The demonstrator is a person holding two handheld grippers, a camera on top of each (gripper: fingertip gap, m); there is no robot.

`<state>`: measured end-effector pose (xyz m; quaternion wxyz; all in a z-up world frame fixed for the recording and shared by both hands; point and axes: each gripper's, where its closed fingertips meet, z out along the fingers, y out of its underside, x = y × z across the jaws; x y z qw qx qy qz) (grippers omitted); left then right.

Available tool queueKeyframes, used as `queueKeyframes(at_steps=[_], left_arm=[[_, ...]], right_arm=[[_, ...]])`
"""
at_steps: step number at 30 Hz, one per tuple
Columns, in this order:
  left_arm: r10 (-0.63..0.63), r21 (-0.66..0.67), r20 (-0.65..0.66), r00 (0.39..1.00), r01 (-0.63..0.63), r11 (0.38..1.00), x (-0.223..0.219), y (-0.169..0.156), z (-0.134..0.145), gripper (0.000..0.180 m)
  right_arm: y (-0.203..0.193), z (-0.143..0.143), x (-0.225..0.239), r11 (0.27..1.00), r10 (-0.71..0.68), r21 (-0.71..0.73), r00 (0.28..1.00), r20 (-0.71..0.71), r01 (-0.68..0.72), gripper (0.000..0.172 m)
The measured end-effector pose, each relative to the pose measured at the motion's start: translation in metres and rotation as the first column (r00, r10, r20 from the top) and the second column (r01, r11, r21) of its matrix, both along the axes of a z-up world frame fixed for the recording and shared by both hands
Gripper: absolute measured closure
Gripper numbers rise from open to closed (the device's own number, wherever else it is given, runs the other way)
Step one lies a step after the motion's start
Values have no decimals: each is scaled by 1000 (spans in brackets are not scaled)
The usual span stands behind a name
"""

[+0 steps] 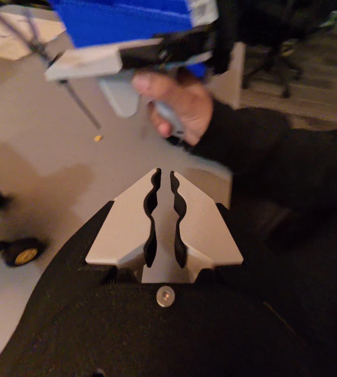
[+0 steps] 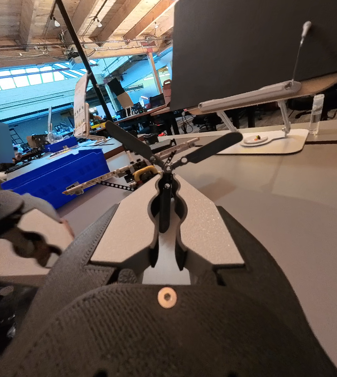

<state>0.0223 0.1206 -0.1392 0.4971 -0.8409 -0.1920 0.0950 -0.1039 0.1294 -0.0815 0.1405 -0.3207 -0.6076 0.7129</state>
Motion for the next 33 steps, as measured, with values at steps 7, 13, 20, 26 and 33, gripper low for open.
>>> queueKeyframes(at_steps=[7, 13, 20, 26, 33], left_arm=[[214, 246, -155, 964, -173, 954, -38, -31, 20, 161], [223, 449, -67, 972, -171, 877, -42, -47, 39, 139], [180, 551, -79, 980, -107, 828, -37, -53, 53, 123], [130, 517, 82, 988, -154, 842, -45, -47, 33, 156], [76, 545, 184, 980, -166, 822, -47, -46, 30, 174]], right_arm=[[-25, -5, 31, 981, 62, 194, 986, -152, -32, 167], [-47, -19, 53, 886, 94, 458, 936, -340, 77, 167], [-56, -35, 55, 806, 147, 583, 918, -369, 106, 167], [-73, -42, 73, 752, 269, 652, 859, -437, 96, 167], [-70, -33, 76, 777, 266, 620, 836, -480, 109, 167]])
